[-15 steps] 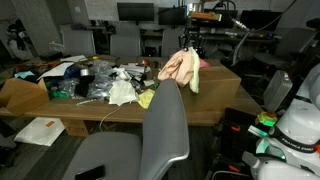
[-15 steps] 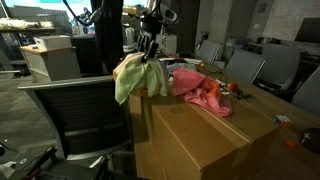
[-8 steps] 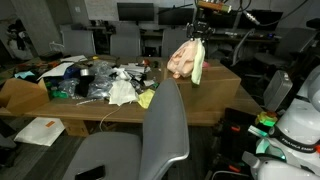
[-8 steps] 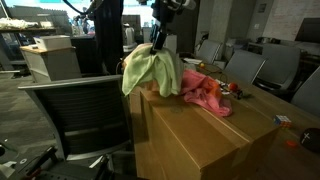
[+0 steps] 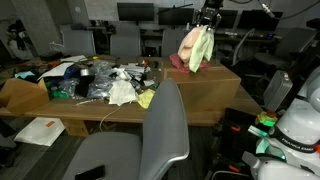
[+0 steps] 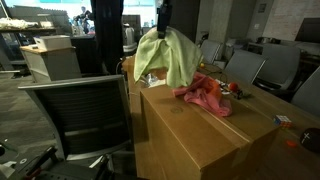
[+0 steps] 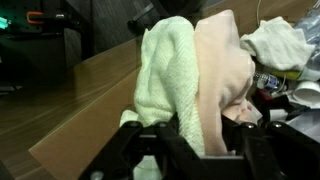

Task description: Move the shirts and towels to the top of the box

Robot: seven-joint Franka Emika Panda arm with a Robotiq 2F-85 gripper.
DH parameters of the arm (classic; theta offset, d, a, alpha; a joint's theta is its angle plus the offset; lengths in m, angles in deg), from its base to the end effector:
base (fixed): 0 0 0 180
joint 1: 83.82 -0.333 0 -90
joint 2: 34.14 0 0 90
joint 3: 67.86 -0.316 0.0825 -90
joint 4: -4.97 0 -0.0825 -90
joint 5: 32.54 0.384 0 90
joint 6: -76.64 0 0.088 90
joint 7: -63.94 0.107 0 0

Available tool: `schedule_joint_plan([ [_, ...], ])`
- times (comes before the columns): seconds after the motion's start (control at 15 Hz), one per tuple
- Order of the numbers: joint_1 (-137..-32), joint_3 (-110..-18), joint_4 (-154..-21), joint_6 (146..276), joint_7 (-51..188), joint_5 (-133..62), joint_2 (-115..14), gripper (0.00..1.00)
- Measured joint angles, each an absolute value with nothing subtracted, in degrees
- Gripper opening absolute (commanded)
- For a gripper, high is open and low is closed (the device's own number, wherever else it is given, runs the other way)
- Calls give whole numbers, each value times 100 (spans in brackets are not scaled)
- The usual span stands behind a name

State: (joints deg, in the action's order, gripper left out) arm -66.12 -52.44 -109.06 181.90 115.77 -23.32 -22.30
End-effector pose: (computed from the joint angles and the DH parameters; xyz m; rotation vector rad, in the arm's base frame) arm 0.4241 -0.2725 0.5544 -2.1237 2.0132 -0.0143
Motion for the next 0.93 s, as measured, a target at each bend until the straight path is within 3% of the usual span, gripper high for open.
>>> schedule_joint_plan([
  [0.47,-6530,-5332,-11014,18314,13667,-3017,-2198,6],
  [0.93,-6527,-5306,-10579,17634,14145,-2995,-2504,6],
])
